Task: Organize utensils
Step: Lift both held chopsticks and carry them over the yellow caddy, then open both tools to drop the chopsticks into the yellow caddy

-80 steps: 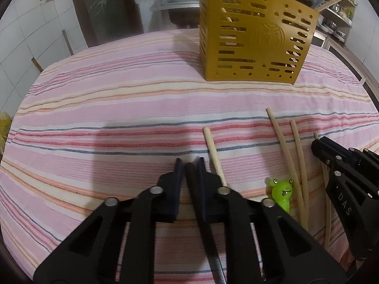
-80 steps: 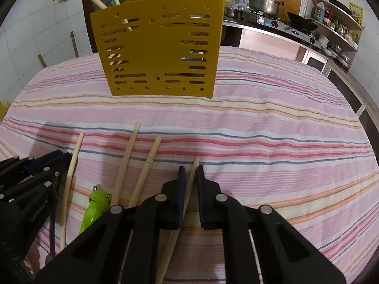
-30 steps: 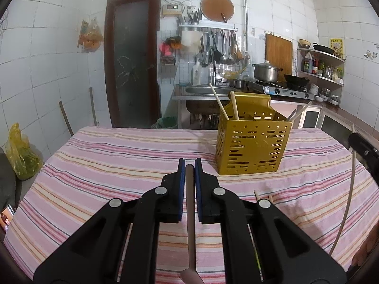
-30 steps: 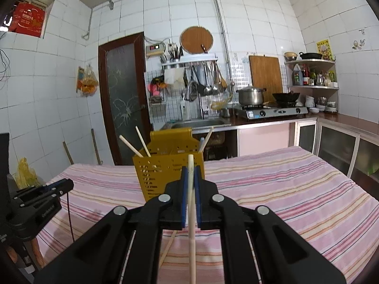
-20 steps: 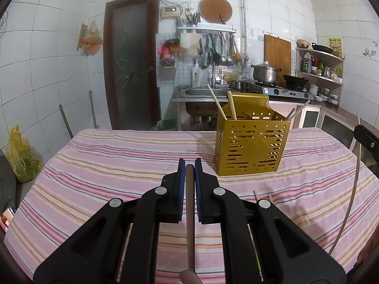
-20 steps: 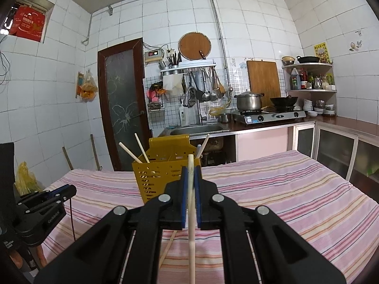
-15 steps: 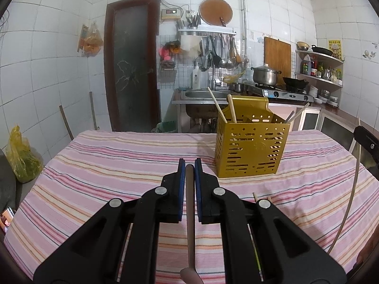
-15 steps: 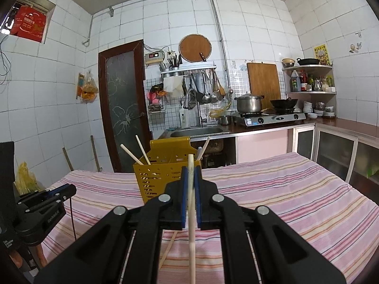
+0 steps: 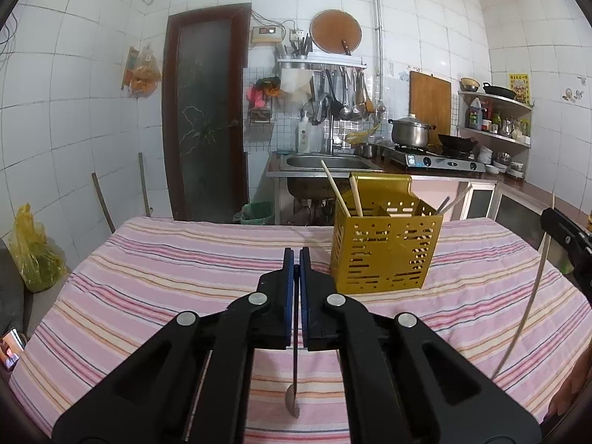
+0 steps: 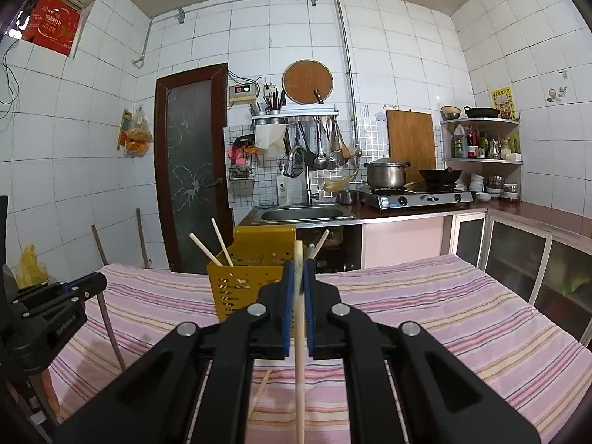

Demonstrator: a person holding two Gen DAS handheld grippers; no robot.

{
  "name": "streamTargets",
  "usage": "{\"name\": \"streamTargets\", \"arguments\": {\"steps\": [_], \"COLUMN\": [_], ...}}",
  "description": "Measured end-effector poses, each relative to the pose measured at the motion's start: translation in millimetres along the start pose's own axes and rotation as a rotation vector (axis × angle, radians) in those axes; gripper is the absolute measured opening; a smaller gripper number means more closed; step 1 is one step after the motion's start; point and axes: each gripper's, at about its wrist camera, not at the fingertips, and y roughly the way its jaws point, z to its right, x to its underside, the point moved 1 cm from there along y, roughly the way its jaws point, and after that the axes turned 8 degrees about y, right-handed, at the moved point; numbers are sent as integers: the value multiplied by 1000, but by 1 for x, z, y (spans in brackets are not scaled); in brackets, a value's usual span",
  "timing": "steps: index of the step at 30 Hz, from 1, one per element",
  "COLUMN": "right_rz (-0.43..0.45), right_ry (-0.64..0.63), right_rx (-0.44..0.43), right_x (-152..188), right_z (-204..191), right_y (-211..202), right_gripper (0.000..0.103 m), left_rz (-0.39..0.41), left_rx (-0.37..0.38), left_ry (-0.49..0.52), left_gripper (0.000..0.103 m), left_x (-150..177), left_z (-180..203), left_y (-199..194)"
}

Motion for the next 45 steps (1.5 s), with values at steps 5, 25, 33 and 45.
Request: {"name": "streamTargets", "arguments": {"steps": [5, 25, 33, 45], "right_rz": [6, 62, 151, 122], "right_ry": [-7, -22, -16, -28], "right_rx": [-6, -32, -63, -59], "right_x": [-10, -80, -145, -125], "right_z": [-2, -16, -25, -30], "right_y": [0, 24, 55, 172], "right_gripper": [6, 6, 6, 5], "left_rz": [4, 108, 231, 121], "left_rx": [4, 116, 117, 97], "left_ry": [3, -25, -39, -48], "left_gripper": [2, 2, 1, 1], "left_x": [-8, -98, -167, -152], "left_z": [-2, -1, 21, 48], "left_y": [-1, -3, 21, 154]}}
